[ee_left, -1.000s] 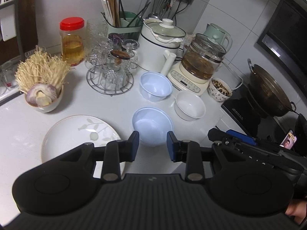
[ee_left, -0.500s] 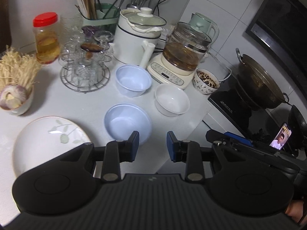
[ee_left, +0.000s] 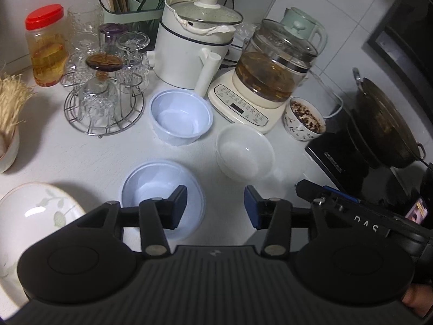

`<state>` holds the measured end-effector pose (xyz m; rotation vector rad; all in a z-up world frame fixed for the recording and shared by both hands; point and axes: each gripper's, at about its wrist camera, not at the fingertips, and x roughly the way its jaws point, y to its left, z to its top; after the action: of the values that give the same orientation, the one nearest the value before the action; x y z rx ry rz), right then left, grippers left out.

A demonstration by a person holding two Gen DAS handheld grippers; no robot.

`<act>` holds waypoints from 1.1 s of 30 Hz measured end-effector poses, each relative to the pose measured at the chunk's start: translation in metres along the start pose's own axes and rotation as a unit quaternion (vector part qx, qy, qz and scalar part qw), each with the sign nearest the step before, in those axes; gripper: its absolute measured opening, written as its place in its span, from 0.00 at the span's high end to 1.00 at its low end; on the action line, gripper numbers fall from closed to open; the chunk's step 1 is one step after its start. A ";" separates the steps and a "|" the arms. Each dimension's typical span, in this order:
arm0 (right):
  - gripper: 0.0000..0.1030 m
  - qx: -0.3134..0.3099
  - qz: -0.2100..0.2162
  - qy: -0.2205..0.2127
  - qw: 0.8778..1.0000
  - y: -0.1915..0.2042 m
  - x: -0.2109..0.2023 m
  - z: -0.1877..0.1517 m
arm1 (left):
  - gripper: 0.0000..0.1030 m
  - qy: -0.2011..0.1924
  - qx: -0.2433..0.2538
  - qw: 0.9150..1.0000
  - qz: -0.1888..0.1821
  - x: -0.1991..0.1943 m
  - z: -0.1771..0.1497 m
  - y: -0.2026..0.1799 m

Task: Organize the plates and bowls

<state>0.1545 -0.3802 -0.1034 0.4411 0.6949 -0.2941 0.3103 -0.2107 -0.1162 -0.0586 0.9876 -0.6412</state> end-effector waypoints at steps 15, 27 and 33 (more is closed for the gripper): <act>0.52 0.013 -0.007 0.076 0.997 -0.040 0.104 0.046 | 0.46 0.054 -0.018 0.998 0.021 0.113 0.057 -0.009; 0.71 0.024 -0.001 0.136 0.990 -0.069 0.158 0.052 | 0.69 0.097 -0.034 0.994 0.031 0.171 0.068 -0.013; 0.82 0.024 0.017 0.152 0.988 -0.074 0.169 0.053 | 0.85 0.109 -0.043 0.992 0.036 0.186 0.066 -0.012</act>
<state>0.2772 -0.4890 -0.2021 0.5494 0.9779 -0.2132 0.4276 -0.3343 -0.2157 -0.0290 1.2234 -0.5473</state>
